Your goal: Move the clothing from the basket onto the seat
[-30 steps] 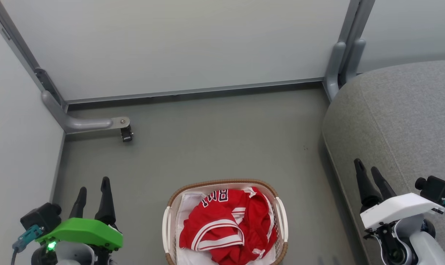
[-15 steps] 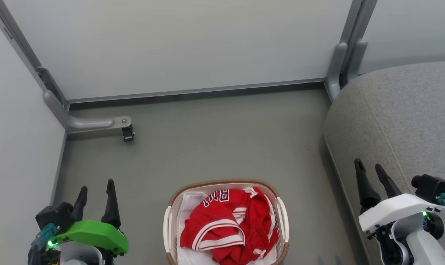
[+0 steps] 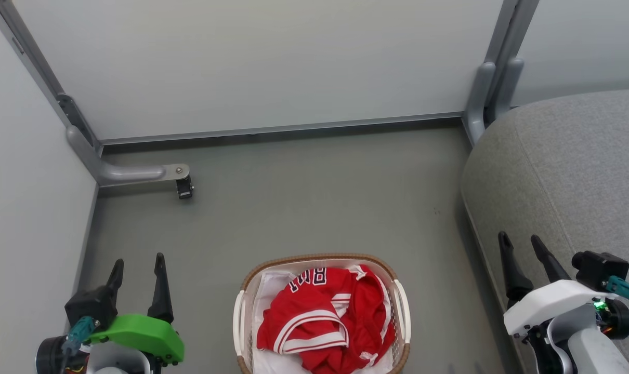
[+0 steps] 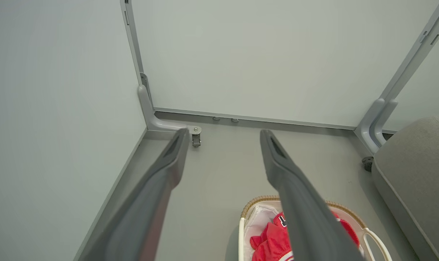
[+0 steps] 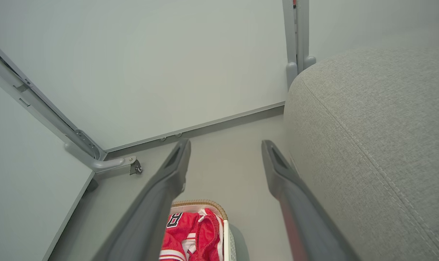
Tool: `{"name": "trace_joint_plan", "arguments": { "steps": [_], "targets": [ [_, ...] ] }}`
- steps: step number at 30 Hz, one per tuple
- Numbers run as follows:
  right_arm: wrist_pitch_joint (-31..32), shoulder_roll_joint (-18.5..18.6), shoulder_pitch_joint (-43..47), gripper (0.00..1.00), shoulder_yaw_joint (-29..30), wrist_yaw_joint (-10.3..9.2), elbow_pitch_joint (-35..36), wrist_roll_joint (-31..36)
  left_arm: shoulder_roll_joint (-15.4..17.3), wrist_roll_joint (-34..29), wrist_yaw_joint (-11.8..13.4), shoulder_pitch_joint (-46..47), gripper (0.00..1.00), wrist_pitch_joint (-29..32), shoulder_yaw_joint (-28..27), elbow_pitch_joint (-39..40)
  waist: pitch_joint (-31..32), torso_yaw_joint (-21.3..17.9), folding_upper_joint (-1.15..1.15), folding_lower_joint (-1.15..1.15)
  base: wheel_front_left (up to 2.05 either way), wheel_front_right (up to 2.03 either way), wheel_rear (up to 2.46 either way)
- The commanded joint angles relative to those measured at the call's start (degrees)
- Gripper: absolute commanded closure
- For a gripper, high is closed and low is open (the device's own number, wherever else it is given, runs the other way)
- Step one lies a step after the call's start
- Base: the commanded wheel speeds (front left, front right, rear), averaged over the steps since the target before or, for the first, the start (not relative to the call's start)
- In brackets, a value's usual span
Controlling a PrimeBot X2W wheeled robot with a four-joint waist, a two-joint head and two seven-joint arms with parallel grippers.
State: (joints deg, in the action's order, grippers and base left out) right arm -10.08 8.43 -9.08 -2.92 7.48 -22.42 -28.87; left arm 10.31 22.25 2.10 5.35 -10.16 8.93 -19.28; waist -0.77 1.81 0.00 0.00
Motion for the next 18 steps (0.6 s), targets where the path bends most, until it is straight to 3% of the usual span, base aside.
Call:
{"name": "trace_joint_plan", "arguments": {
  "steps": [1, 18],
  "targets": [
    [-0.51, 0.55, -1.29, 0.0, 0.06, 0.02, 0.09, 1.42, 0.58, -1.51, 0.3, 0.27, 0.0, -0.45, -0.14, 0.12, 0.0, 0.06, 0.0, 0.0, 0.0, 0.0, 0.0],
    [-2.65, 0.62, -0.89, 0.0, -1.23, 0.01, -0.64, 9.61, -0.84, -9.85, 0.49, -1.35, 0.0, -2.58, -0.83, 0.18, 0.1, 0.71, 0.0, 0.0, 0.0, 0.0, 0.0]
  ]
}}
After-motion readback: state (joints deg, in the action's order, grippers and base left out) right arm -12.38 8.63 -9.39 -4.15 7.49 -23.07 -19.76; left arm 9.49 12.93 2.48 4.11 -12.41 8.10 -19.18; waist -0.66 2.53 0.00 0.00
